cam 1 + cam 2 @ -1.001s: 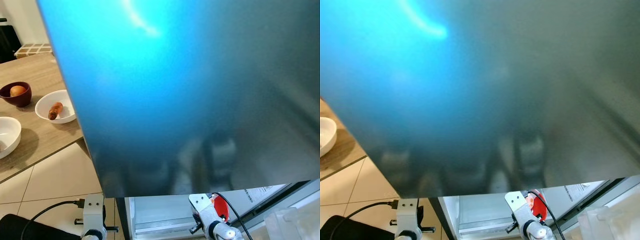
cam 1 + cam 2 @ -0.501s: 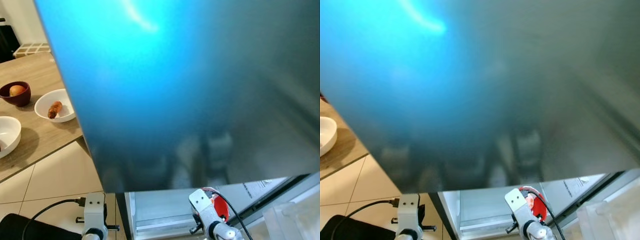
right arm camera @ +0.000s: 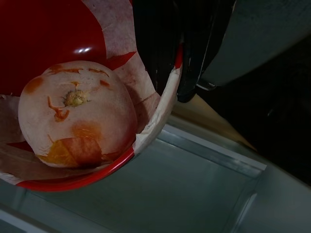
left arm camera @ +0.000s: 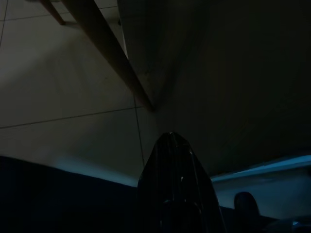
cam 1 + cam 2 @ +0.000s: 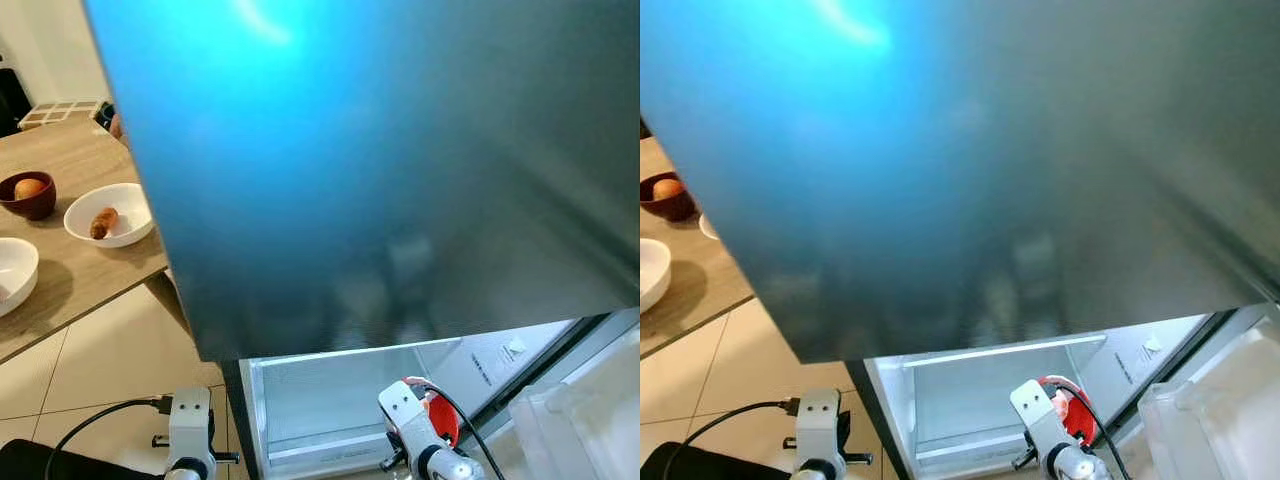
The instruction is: Restocking fridge
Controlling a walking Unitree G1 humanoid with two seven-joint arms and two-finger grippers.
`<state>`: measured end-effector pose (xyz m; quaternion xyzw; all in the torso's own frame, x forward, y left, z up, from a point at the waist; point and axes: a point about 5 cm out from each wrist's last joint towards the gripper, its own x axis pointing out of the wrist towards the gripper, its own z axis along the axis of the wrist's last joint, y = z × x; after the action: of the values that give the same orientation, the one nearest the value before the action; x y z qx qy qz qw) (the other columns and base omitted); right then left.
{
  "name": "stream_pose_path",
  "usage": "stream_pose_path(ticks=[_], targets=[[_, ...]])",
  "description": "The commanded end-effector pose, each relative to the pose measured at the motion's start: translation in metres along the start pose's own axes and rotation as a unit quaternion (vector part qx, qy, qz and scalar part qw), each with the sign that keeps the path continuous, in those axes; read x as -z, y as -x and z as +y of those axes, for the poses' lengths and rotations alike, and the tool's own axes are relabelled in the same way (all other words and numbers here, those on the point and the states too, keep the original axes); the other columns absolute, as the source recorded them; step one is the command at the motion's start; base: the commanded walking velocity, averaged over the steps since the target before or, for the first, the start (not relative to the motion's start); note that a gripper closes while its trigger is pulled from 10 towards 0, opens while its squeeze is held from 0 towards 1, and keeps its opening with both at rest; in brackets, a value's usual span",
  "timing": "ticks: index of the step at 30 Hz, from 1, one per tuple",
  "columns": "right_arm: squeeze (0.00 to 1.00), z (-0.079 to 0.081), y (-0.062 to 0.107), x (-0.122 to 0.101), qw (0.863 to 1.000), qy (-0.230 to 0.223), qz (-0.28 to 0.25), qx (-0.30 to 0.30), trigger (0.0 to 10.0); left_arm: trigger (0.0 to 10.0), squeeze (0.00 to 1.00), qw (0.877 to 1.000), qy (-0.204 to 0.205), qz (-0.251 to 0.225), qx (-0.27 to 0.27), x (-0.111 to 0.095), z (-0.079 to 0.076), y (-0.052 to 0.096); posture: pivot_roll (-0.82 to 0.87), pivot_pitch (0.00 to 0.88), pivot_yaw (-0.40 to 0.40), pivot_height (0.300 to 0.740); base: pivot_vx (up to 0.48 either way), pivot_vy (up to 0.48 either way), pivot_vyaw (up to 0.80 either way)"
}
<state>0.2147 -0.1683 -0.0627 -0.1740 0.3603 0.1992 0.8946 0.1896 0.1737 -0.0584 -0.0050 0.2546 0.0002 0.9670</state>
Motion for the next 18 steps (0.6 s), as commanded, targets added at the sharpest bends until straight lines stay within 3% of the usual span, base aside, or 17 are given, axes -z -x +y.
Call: stream_pose_path(ticks=[1, 12, 18], targets=[[0.0, -0.002, 0.0002, -0.0007, 1.0, 0.008, -0.001, 0.003, 10.0, 10.0, 0.0, 1.0, 0.0, 0.008, 0.003, 0.0029, -0.0004, 0.0009, -0.1, 0.058, -0.043, 0.72, 0.0, 0.0, 0.0], [0.0, -0.0027, 0.0004, -0.0003, 1.0, 0.008, 0.0, 0.004, 10.0, 10.0, 0.0, 1.0, 0.0, 0.007, 0.003, 0.0021, -0.0012, 0.0003, -0.1, 0.059, -0.043, 0.72, -0.295, 0.0, 0.0], [0.0, -0.0032, 0.0004, -0.0006, 1.0, 0.009, 0.0, 0.004, 10.0, 10.0, 0.0, 1.0, -0.003, 0.01, -0.001, 0.0017, -0.001, -0.0004, -0.1, 0.06, -0.044, 0.72, 0.0, 0.0, 0.0]])
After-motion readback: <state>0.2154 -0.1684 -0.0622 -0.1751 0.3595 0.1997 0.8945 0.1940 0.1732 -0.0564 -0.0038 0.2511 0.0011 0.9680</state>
